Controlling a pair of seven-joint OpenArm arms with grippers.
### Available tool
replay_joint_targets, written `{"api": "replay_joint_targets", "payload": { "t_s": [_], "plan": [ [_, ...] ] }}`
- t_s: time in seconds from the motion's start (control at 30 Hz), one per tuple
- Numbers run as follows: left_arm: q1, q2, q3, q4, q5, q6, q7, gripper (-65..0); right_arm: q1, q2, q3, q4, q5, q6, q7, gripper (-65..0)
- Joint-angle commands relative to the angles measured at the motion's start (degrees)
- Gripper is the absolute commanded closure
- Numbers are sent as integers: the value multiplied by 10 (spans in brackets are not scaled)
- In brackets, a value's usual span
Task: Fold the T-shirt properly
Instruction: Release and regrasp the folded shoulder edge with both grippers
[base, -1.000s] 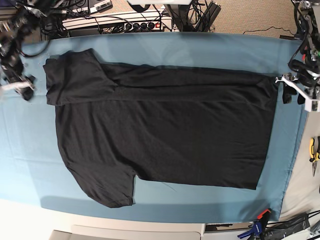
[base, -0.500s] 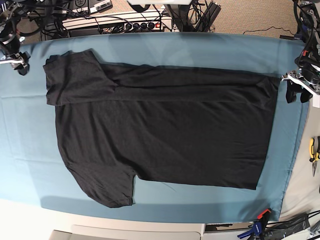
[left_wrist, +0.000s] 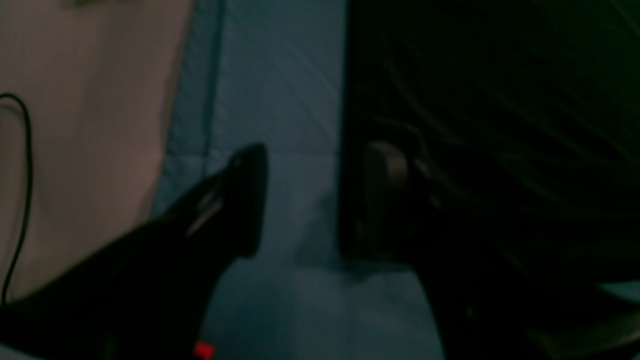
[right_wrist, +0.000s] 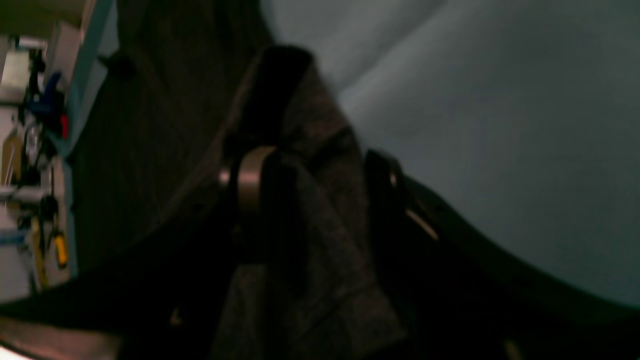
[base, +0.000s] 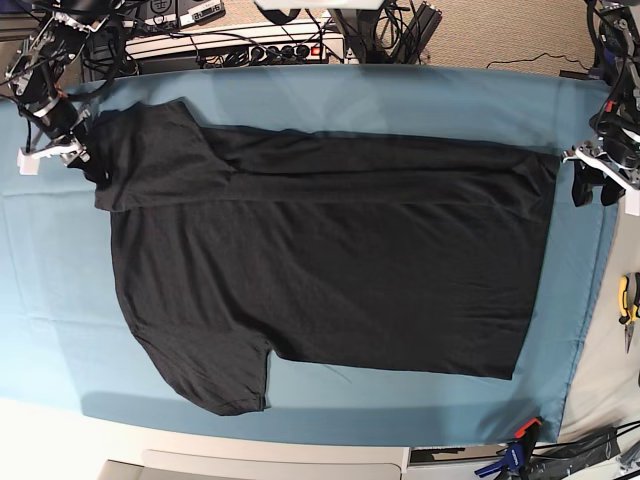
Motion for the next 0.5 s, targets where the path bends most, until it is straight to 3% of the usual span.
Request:
{"api": "replay_joint_targets", "payload": {
  "t_s": [0.0, 0.1, 0.2, 0.23, 0.47],
  "plan": [
    [-3, -11, -5, 8, -4, -1, -11, -322, -5, 0, -8, -1, -31, -6, -47, -279],
    [1, -11, -5, 8, -12, 0, 2, -322, -6, 0, -10, -1, -20, 17, -59, -238],
    [14, -7, -5, 7, -36, 0, 15, -322, -6, 0, -10, -1, -20, 27, -62, -30],
    [20, -4, -5, 7, -42, 2, 15, -322, -6, 0, -10, -1, -20, 27, -62, 0],
    [22, 50, -5, -18, -82, 21, 16, -322, -6, 0, -10, -1, -9, 28, -62, 0]
  ]
}}
